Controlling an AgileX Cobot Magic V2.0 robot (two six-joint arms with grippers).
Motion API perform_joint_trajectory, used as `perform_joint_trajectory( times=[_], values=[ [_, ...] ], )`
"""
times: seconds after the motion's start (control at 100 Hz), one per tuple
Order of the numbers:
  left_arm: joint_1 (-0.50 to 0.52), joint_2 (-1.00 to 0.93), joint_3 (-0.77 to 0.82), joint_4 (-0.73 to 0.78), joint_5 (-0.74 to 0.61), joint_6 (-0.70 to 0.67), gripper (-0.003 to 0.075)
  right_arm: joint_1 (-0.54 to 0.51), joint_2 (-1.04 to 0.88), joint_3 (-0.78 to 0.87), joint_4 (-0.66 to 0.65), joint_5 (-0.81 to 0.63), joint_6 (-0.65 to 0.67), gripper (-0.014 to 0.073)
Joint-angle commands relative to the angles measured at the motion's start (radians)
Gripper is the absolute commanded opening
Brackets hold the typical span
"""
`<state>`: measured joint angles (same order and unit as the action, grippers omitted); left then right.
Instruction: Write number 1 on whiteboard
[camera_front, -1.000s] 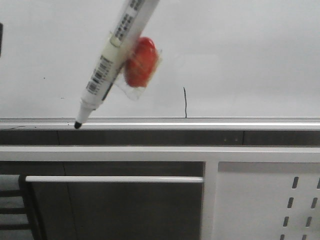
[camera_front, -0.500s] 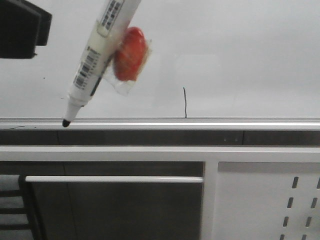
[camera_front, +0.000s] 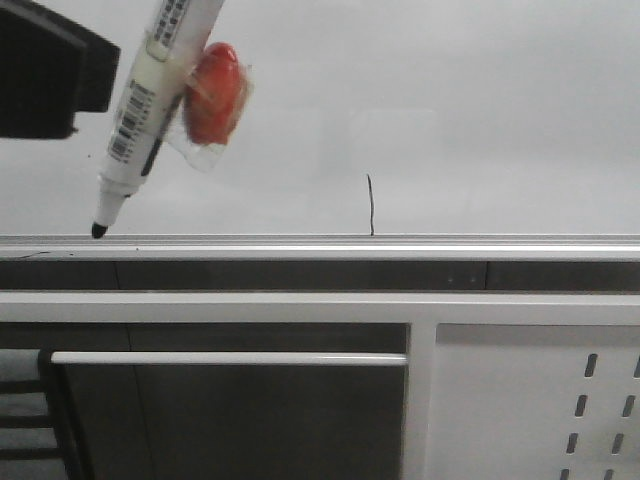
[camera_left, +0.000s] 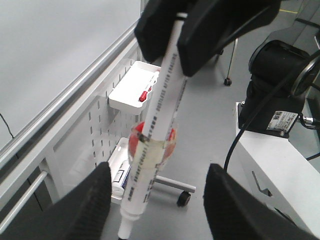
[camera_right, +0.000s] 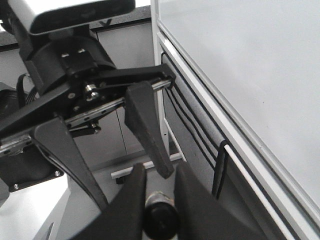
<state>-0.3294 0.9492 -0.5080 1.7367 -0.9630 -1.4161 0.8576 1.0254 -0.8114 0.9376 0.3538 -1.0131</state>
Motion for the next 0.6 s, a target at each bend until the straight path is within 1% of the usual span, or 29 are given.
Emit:
perform_joint_trajectory(
  times=[0.0,0.33,0.59],
  values=[
    [0.002,0.017,-0.033,-0.056,-0.024,0.001,0.038,0.004,-0.011,-0.037,0.017,-0.019,-0.014,-0.0061],
    [-0.009,0.087,-0.033,-0.056,-0.055,0.027,0.038,0.004,-0.011,-0.037,0.017,-0.009,-0.014,-0.0061],
    [-0.062,0.089,-0.033,-0.056,0.007,0.029,0.0377,0.004,-0.011,-0.037,0.017,0.009,-0.014,-0.0061]
  ],
)
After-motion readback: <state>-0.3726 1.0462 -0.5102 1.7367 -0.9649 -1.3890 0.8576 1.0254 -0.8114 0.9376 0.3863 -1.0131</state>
